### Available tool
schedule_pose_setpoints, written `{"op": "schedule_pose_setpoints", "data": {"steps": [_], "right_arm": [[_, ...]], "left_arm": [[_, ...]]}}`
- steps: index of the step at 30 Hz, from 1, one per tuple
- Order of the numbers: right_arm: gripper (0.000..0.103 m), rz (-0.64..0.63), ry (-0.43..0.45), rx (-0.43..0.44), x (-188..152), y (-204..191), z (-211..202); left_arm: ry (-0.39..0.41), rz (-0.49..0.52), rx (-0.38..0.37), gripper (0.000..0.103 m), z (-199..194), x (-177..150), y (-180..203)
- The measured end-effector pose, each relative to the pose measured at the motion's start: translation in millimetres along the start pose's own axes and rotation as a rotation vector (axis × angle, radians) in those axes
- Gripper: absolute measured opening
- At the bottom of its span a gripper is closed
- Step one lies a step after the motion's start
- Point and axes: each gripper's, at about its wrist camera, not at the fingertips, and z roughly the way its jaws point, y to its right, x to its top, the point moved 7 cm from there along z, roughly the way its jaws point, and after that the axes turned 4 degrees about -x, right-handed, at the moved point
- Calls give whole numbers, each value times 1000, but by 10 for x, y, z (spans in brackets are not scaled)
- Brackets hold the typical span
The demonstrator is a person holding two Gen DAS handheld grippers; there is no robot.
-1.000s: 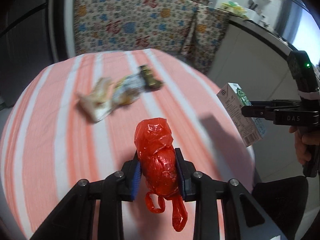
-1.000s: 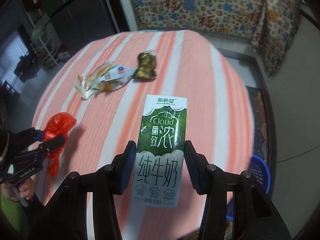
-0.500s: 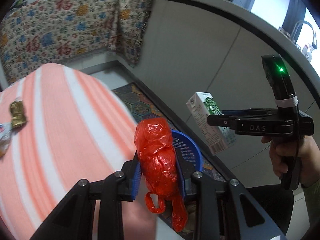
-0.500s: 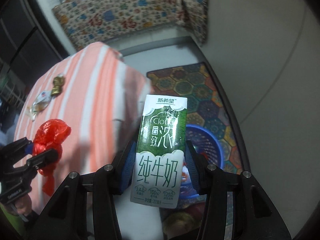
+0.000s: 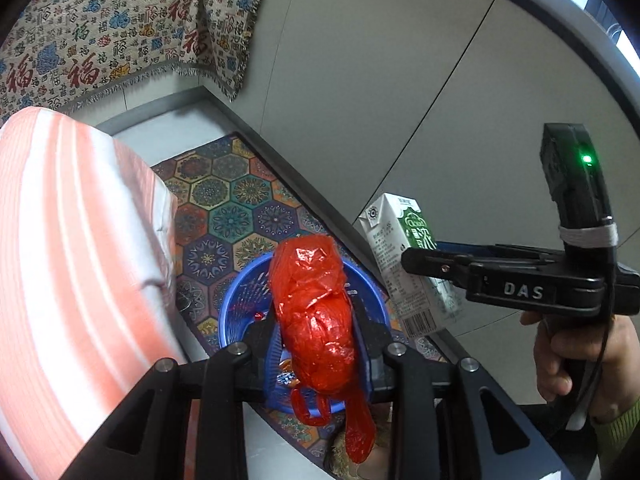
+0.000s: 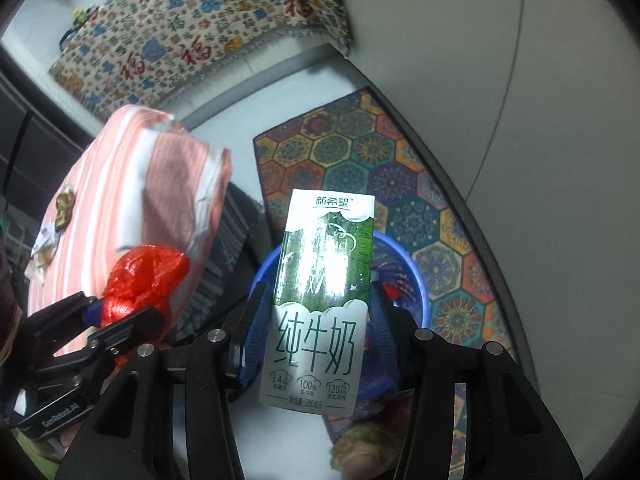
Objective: Collect trash
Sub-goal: 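Carry the red bag and milk carton to the blue wastebasket and release both, then move both tools back over the table toward the remaining wrappers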
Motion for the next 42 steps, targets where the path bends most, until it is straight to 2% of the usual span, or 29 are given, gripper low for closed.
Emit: {"op": "schedule_pose_setpoints", "data": {"steps": [2,3,4,5,6,7,9,12,14,19,24,28,30,32,36,39,42], "right_arm": [[51,15,-6,17,-12,41,46],[53,22,-13,25,-21,52,69],[54,32,-16,32,-17,72,86],[60,48,-11,43,-5,97,93],[78,61,-2,47,8,127,93],[85,80,14,49,28,159,66],[85,94,40,49,46,188,5],[87,92,94,1,96,213,-78],[96,78,127,-44,111,191,-134],[102,-30,236,-125,178,-31,-337],[102,-204,369,-171,197,-617,-533],[102,-315,415,-109,78,-1278,-529],[102,-365,401,-35,-52,-1719,-457],[102,-438,356,46,-257,-2243,-332],[102,-596,275,130,-677,-3100,-60],[102,-713,234,156,-983,-3584,137],[102,-798,222,140,-1160,-3812,281]], "left_arm": [[-5,5,-2,36,106,27,-15],[-8,7,-1,50,152,36,-18],[-13,8,6,59,198,40,-29],[-9,6,20,66,224,57,-55],[0,7,27,66,227,78,-83],[5,9,30,66,214,75,-100],[26,10,38,66,118,75,-112],[72,32,47,66,-137,43,-108],[106,51,80,66,-353,-3,-128],[163,56,178,66,-900,-318,-364],[191,-33,278,66,-1406,-828,-912],[176,-126,387,66,-1734,-1263,-1455],[169,-176,448,66,-1925,-1445,-1763],[184,-219,471,66,-2125,-1564,-2002],[207,-263,530,66,-2509,-1715,-2460],[207,-279,536,66,-2767,-1729,-2724],[243,-276,506,66,-3049,-1535,-2884]]}}
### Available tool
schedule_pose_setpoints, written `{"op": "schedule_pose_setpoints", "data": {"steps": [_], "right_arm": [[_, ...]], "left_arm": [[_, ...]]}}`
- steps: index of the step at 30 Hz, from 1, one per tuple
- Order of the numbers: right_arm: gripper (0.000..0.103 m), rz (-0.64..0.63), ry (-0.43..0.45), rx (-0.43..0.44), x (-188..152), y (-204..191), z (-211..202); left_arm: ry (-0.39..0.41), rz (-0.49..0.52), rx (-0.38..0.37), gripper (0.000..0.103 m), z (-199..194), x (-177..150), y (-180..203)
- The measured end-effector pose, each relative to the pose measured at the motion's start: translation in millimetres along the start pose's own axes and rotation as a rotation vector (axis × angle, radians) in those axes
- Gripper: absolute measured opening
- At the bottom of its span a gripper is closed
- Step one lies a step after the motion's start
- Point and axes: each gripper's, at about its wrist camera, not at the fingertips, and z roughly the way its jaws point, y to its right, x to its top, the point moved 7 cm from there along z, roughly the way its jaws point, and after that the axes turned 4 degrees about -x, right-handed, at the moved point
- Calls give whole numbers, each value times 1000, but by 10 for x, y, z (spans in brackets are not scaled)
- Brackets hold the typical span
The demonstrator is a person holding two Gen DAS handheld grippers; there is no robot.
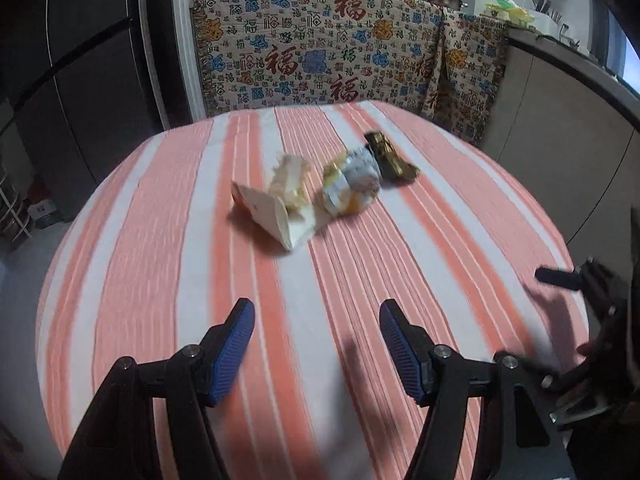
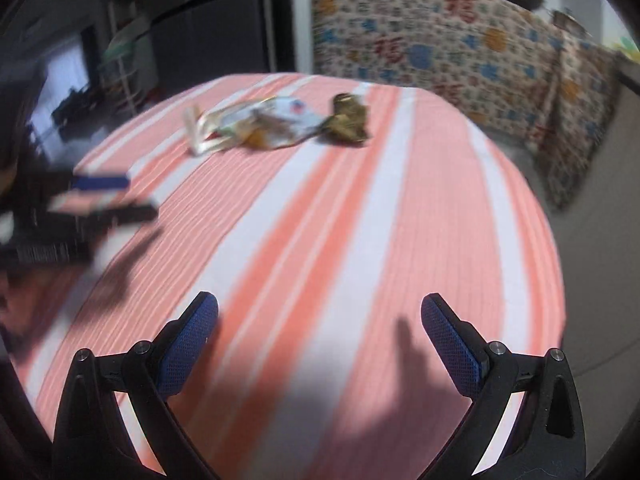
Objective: Collect trash
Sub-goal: 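Move both tools back over the table toward the remaining wrappers, then grasp the bread bag with the left tool while the right tool grasps the snack wrapper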
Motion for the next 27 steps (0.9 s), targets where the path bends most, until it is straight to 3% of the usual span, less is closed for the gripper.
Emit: {"op": "schedule_pose_setpoints", "data": {"steps": [5,9,14,16,19,20,24,27], "right_arm": [[102,1,-13,7,-20,-41,88],[102,47,-37,21,-49,-1,130],[102,42,-38,17,-54,-21,122],[102,44,-38,20,-45,-9,133],[102,46,-39,21,-34,-16,136],[102,45,-39,21,-35,-13,135],[102,46,-39,21,-27,-10,140],[102,49,-38,22,-29,-13,147]], "left_arm": [[22,16,-29,66,94,785,-292],[-99,35,-69,66,575,1153,-354],[-258,39,-94,62,1096,1150,-357],[-294,44,-94,56,1201,1071,-354],[-334,6,-119,26,1302,982,-367],[-338,-7,-137,19,1307,954,-357],[-278,-13,-103,18,1139,972,-375],[-207,-71,-92,18,815,1057,-518]]}}
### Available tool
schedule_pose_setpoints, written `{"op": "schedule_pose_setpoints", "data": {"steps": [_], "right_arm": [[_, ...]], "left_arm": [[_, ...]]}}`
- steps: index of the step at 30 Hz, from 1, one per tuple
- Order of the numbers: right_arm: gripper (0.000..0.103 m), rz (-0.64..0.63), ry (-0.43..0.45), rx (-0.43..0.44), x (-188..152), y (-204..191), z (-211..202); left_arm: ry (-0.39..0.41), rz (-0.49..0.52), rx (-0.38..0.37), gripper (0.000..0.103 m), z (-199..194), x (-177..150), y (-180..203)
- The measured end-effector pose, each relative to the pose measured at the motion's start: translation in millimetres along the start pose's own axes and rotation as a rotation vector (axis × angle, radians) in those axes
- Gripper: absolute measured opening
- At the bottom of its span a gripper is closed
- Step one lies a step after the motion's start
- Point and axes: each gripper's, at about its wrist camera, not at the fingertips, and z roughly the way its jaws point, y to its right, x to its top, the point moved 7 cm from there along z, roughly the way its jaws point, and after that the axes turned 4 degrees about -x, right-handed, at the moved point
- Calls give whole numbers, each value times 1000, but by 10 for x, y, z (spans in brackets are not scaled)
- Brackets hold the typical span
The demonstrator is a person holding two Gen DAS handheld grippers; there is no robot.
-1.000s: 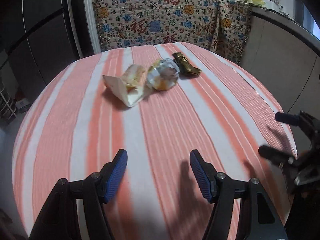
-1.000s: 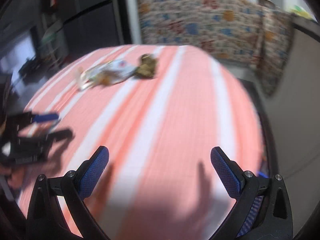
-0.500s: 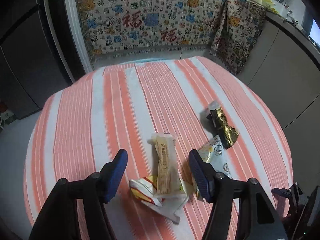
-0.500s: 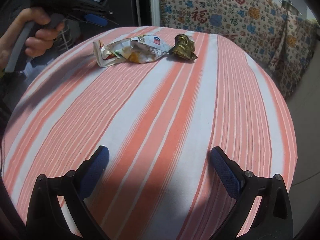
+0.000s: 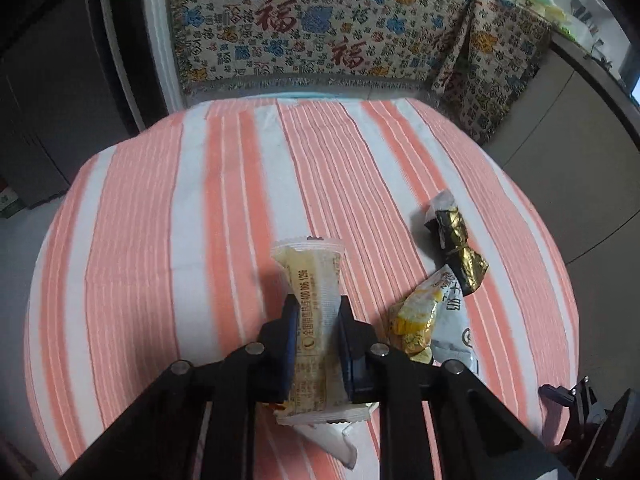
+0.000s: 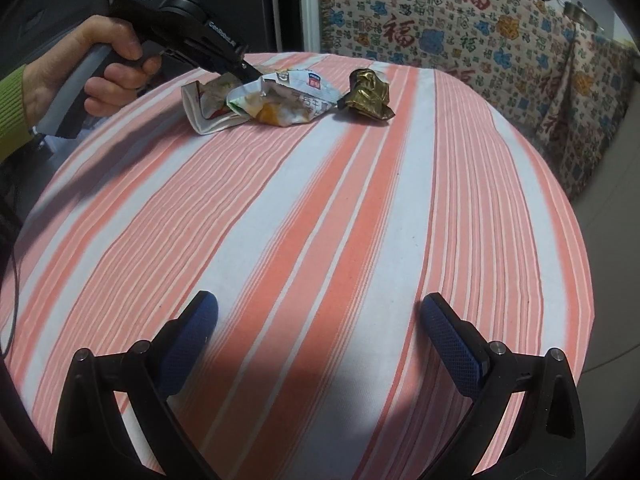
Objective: Collect trash
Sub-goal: 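Grasp the bread bag with the left tool while the right tool grasps the snack wrapper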
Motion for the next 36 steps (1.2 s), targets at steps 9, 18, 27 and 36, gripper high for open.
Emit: {"op": "schedule_pose_setpoints", "data": {"steps": [9,18,27,36], "right_arm": [[102,-1,-1,0,-10,-8,3],[102,9,-3,-17,-18,-2,1],[102,34,6,-34,-20,62,-11],[101,161,7,63,354,121,20]], "left_arm": [[73,-51,135,18,-684,-937,-220],[128,-130,166,22,-482,-1650,-60],[191,-83,248,63,-345,-1633,-2],[186,-84,254,67,-347,-1623,-7]]}}
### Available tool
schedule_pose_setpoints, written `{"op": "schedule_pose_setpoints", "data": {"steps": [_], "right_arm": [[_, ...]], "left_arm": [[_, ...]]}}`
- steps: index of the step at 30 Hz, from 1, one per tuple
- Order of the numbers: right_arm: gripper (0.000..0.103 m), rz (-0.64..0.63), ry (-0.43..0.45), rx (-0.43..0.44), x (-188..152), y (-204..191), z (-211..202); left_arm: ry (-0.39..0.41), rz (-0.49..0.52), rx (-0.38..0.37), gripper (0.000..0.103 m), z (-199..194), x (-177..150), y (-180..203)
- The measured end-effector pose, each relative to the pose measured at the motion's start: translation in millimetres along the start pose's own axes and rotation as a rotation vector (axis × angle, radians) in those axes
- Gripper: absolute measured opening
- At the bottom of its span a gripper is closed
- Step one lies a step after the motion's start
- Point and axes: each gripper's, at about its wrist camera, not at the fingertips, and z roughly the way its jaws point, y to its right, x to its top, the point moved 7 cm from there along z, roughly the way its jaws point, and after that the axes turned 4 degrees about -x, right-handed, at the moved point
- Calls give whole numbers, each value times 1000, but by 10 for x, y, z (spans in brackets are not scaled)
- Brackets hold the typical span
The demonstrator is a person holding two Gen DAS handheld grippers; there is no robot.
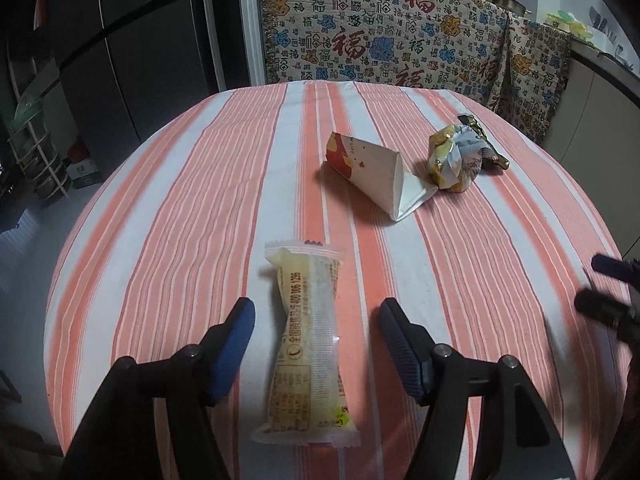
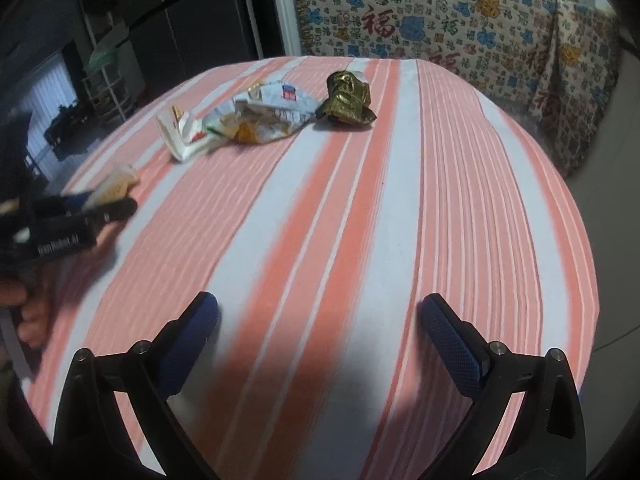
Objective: Collect trash
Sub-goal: 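Grasp the bread bag with the left tool while the right tool grasps the snack wrapper, then lower the bread bag onto the table with the left tool while the right tool holds the snack wrapper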
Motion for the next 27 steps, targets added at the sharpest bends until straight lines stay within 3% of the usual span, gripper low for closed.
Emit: {"op": "schedule_pose_setpoints", "data": {"steps": [4,7,11,12,13,14,16,21,24,27], "right_arm": [[98,78,25,88,686,-185,118],[94,117,-29,123,1066,-372,416],[84,195,-96,66,1257,-451,812],[78,198,-102,35,1252,-437,867],[56,197,-99,-4,1235,-404,878],[48,192,-83,-12,1214,-381,840],[41,145,-63,-4,1143,-369,710],[38,-79,-44,51,664,-423,132],[38,-144,-44,109,273,-428,-162],[48,-153,-43,85,-88,-302,-231]], "left_arm": [[-2,-14,17,75,3,-21,-26],[-1,-18,15,75,0,-24,-34],[-2,-18,15,76,4,-10,-39],[-2,-17,16,76,2,-12,-32],[-2,-16,16,76,1,-8,-32],[-2,-17,15,76,0,-7,-34],[0,-18,14,76,-2,-13,-36],[-1,-17,14,76,0,-20,-39],[-1,-15,16,76,-1,-21,-45],[-2,-15,16,76,-2,-20,-49]]}}
